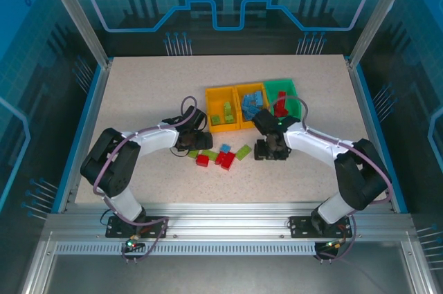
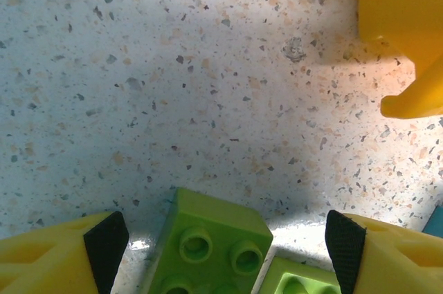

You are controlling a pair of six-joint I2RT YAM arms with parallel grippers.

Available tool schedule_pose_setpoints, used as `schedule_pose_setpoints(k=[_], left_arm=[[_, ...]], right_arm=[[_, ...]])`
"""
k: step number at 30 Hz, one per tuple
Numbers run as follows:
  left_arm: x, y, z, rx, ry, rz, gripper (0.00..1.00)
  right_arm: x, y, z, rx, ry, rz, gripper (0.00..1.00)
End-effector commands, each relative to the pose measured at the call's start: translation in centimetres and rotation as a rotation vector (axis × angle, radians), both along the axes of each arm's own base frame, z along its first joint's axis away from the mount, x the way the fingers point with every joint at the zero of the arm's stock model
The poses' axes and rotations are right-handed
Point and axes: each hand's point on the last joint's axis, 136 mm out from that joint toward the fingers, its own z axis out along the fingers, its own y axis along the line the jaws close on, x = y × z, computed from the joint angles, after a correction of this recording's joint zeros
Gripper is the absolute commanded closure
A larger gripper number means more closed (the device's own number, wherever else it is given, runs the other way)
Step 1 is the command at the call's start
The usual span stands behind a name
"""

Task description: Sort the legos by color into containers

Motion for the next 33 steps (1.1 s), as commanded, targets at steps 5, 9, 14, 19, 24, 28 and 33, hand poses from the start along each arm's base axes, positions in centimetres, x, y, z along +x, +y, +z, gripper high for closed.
schedule_pose_setpoints(k=[5,9,14,19,24,28,33], left_arm=[[-0.6,1.4,-0.3,0.024,0.015,0.028,0.19],[-0.5,1.3,-0.3,0.023,0.016,0.026,0.19],[-0.3,1.7,-0.2,0.050,0.016,0.029,0.19],[-0.5,2.1,-0.3,0.076,0.025,0.031,0.20],[-0.5,2.2,-0.6,0.084,0.037,0.032,0.20],[-0.5,1.8,-1.0,0.075,0.054,0.019,0.21],[-0.3,1.4,-1.4,0.066,0.071,0.014,0.25]], right_arm=[[6.6,6.0,7.0,0.127,-0.189,0.140,0.47],[10.5,9.3,8.0,0.157,-0.214,0.193,0.47],[15.0,12.6,7.2,0.166,-0.200,0.208,0.47],[17.4,14.1,5.6,0.155,-0.181,0.209,0.47],[18.6,14.5,4.1,0.120,-0.163,0.214,0.46],[19.1,14.3,3.3,0.102,-0.152,0.210,0.38],[19.2,14.7,4.0,0.125,-0.155,0.220,0.25]])
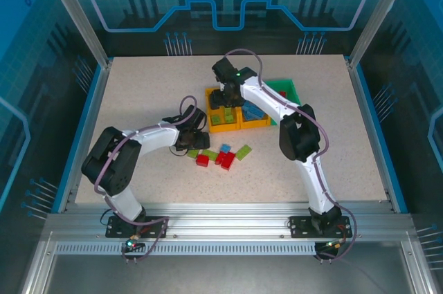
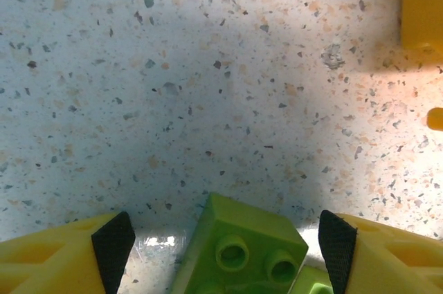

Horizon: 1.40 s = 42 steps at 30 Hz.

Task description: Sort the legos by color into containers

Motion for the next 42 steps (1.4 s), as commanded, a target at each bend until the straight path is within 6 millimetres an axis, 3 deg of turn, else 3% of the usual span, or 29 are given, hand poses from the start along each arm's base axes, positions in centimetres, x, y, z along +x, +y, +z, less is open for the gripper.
schedule_pose_setpoints(k=[1,5,8,12,19,26,33,37,42], left_arm=[[-0.3,0.3,-1.1,0.016,0.054,-0.002,0.25],[-0.4,0.1,-1.4,0.013,0.068,-0.006,0.32],[-0.4,0.0,-1.6,0.006,0.076,-0.008,0.43],[-0.7,0.0,-1.9,0.004,0.090,-0.007,0.51],[-0.8,0.1,-1.3,-0.007,0.073,0.003,0.61],[0.2,0.0,1.8,-0.018,0.003,0.010,0.63],[2.8,-0.2,7.8,-0.017,-0.132,0.006,0.63],[5.6,-1.7,12.1,-0.054,-0.238,-0.020,0.62],[9.3,-4.5,15.3,-0.112,-0.309,-0.082,0.62]], right_arm=[[-0.2,0.0,0.1,0.002,0.023,0.018,0.23],[-0.6,0.5,1.7,0.030,0.008,0.030,0.14],[-1.1,0.5,3.3,0.055,-0.012,0.032,0.14],[-2.1,-0.3,5.4,0.084,-0.046,0.022,0.12],[-4.4,-4.7,7.2,0.068,-0.098,-0.036,0.11],[-6.5,-10.0,7.9,0.056,-0.131,-0.114,0.11],[-9.2,-13.6,6.0,-0.023,-0.115,-0.146,0.10],[-11.3,-14.3,3.7,-0.036,-0.078,-0.136,0.12],[-14.0,-13.8,0.1,-0.018,0.029,-0.174,0.12]])
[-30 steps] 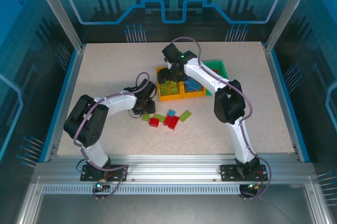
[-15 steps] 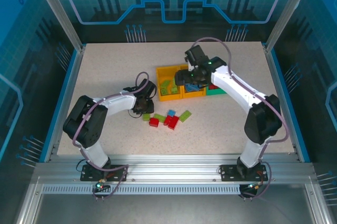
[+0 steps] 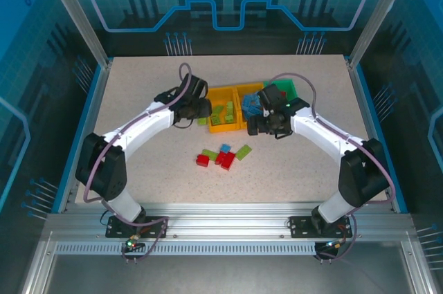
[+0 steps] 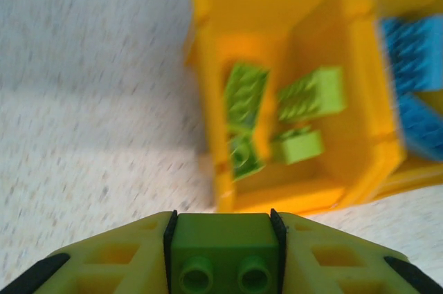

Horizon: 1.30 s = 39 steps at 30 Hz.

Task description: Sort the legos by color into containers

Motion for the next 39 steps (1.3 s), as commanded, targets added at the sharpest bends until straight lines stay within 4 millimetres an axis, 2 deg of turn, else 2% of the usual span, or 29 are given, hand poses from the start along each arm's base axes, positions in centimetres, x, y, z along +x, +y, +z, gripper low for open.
schedule_pose_setpoints(k=[1,5,11,13,17,20,25,29,32,39], left_arm=[[2.0,-1.9,1.0,-0.004,-0.026,-0.073,0.62],[4.6,-4.2,0.7,-0.034,-0.050,-0.137,0.62],[7.0,-5.7,-2.2,-0.021,-0.005,-0.148,0.61],[7.4,-5.8,-3.1,-0.018,0.008,-0.138,0.59],[7.8,-5.8,-3.5,-0.022,0.004,-0.114,0.53],[7.8,-5.9,-3.2,-0.039,-0.006,-0.106,0.44],[6.7,-6.0,-2.2,-0.050,-0.029,-0.111,0.31],[4.9,-5.6,-1.0,-0.052,-0.058,-0.112,0.14],[3.3,-4.5,-0.6,-0.050,-0.067,-0.098,0.02],[-0.4,-1.9,-1.0,-0.039,-0.067,-0.060,0.01]], right_arm=[[-1.6,0.9,-1.7,0.048,0.046,-0.054,0.12],[-3.0,1.1,-3.9,0.103,0.111,-0.193,0.09],[-3.9,1.7,-5.6,0.179,0.157,-0.349,0.06],[-4.0,2.1,-6.0,0.193,0.187,-0.382,0.05],[-4.1,2.7,-6.6,0.227,0.217,-0.459,0.04],[-3.9,3.2,-6.7,0.250,0.223,-0.503,0.04],[-3.7,4.2,-7.3,0.254,0.260,-0.521,0.05],[-3.6,4.8,-7.8,0.225,0.282,-0.515,0.09],[-3.7,5.0,-8.5,0.212,0.304,-0.515,0.11],[-3.6,5.6,-9.5,0.176,0.339,-0.488,0.18]])
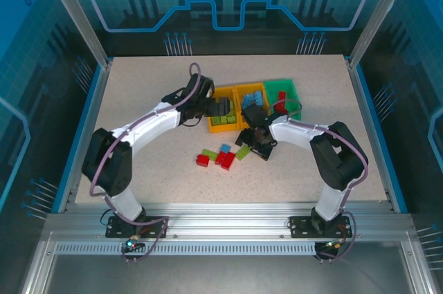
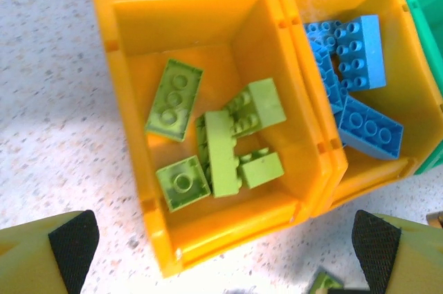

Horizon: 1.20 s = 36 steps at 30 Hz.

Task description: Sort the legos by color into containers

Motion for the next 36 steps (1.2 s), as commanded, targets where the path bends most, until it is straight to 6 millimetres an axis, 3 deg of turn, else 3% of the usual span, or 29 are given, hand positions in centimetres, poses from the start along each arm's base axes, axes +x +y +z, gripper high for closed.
schedule_pose_setpoints(k=[1,7,14,20,23,28,36], left_arm=[[-1.2,1.4,0.0,0.002,-0.013,0.045,0.01],[-4.1,3.4,-0.9,0.015,0.000,0.076,0.01],[-5.9,5.3,-1.6,0.052,0.005,0.103,0.01],[-6.3,5.5,-2.0,0.051,0.017,0.107,0.01],[-6.4,5.5,-2.1,0.049,0.020,0.108,0.01],[-6.8,5.7,-2.3,0.048,0.023,0.111,0.01],[-6.8,5.7,-2.8,0.053,0.029,0.110,0.01]], right_arm=[[-0.5,0.8,-0.8,-0.018,0.050,0.042,0.20],[-0.3,-0.2,-1.5,-0.093,0.079,0.102,0.31],[-0.5,-1.9,-2.2,-0.128,0.102,0.136,0.44],[-0.5,-1.4,-2.0,-0.099,0.095,0.119,0.42],[-0.3,-1.0,-1.6,-0.094,0.087,0.119,0.29],[-0.2,-0.6,-0.7,-0.072,0.061,0.114,0.27],[-2.0,0.8,-1.3,-0.040,0.121,0.070,0.22]])
